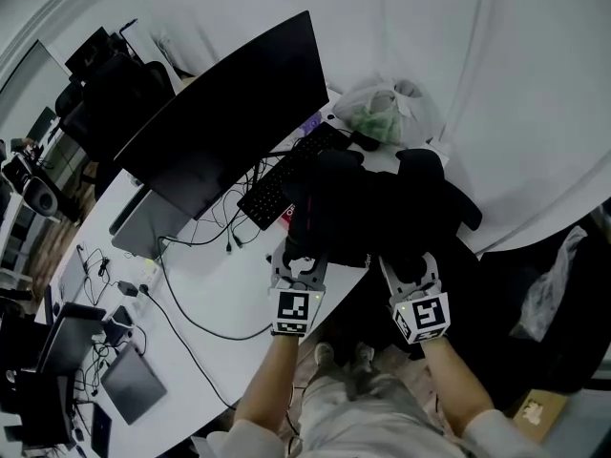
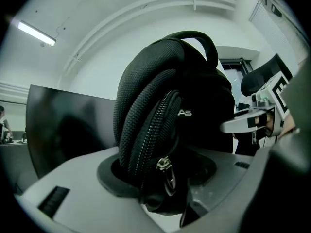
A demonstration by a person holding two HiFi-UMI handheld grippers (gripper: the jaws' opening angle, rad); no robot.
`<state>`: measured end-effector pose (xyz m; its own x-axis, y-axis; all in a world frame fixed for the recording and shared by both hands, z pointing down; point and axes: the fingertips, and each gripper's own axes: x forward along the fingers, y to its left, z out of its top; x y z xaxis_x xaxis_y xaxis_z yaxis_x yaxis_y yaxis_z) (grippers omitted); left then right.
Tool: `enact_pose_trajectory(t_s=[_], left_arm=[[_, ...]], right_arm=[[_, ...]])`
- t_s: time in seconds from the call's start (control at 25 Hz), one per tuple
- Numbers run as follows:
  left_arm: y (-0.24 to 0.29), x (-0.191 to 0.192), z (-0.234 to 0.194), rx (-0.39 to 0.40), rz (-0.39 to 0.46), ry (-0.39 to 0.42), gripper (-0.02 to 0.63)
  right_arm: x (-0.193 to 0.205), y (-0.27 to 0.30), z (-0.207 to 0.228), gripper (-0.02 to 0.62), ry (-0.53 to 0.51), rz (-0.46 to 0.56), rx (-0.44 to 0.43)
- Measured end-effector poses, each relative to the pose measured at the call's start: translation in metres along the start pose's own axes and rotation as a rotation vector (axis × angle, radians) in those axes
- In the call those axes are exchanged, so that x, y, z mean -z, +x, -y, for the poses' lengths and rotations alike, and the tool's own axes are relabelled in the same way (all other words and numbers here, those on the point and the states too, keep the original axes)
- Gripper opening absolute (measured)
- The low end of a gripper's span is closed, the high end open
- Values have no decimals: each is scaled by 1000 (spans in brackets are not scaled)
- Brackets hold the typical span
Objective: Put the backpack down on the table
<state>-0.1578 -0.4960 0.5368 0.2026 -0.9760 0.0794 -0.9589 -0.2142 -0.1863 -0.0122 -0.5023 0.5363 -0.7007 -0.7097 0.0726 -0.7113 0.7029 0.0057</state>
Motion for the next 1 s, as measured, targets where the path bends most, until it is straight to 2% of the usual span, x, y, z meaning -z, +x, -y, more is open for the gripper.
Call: enact_pose_trajectory(t_s=[0.12, 0.4, 0.76, 1.0], left_arm=[[-8, 1, 2, -1, -18, -1, 221], [-35, 6, 3, 15, -6, 1, 230], [-115, 1, 3, 67, 40, -29, 229], [-178, -14, -1, 86, 98, -51, 151]], right_arm=[[3, -8, -3, 158, -21, 1, 9], [8, -25, -8, 160, 4, 10, 80], [-7, -91, -40, 160, 31, 60, 213], [-31, -145, -75, 137, 28, 120, 284]])
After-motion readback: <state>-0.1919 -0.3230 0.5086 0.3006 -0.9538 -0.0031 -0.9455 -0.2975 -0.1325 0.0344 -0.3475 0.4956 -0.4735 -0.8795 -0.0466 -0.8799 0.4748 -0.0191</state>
